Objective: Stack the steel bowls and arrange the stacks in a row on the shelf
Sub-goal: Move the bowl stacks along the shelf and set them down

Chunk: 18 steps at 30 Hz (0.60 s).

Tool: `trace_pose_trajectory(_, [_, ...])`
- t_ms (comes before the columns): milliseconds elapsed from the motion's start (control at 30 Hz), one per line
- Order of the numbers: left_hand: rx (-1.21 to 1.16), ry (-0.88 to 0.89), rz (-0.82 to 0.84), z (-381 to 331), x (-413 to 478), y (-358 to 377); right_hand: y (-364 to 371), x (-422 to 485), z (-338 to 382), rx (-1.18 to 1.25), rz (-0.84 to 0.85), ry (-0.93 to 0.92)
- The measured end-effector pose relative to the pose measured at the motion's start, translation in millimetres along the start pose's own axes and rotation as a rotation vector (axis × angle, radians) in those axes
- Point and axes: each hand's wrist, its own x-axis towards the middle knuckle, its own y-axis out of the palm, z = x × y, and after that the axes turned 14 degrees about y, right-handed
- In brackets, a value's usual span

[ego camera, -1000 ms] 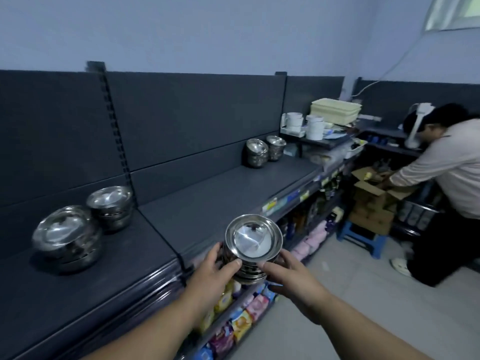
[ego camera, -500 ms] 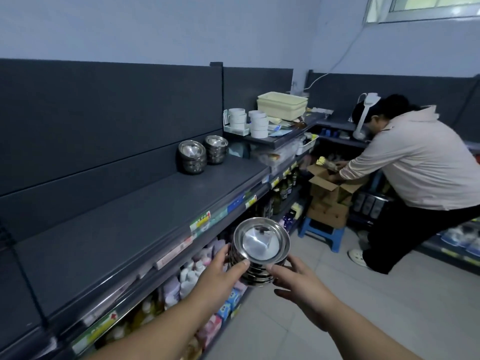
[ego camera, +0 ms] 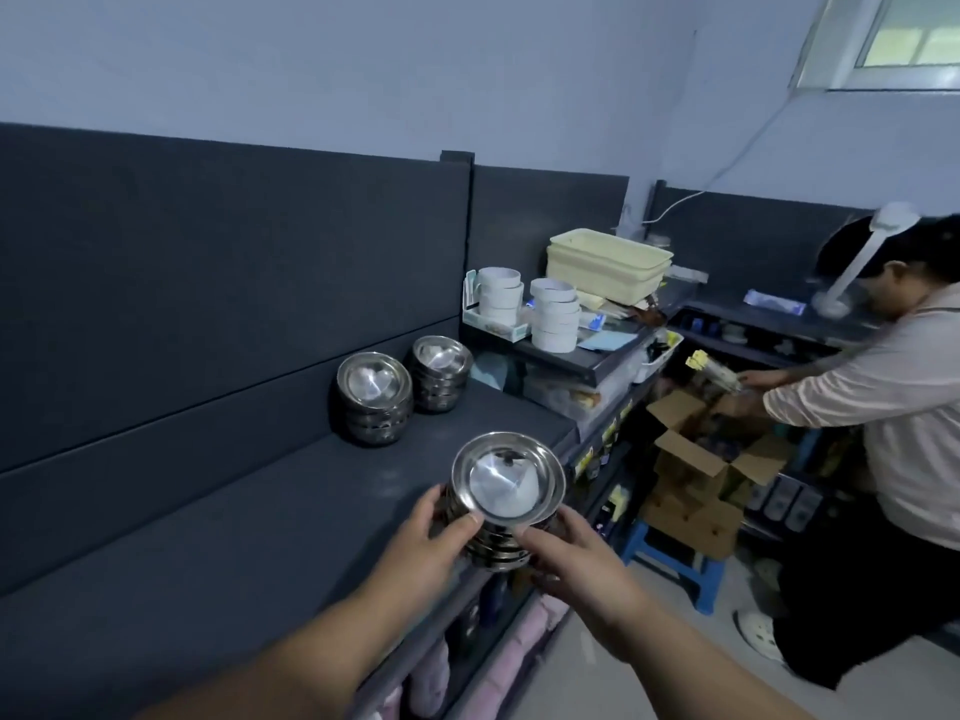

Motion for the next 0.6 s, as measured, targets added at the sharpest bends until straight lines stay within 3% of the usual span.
trace_pose_trajectory(333, [-0.028,-0.051,-0.187,40,102,-23,7,136,52,-0.016,0.194,0.051])
trace_pose_trajectory(600, [0.026,-0.039,-0.385,67,193,23,-53,251,91,-0.11,0.291,0.056])
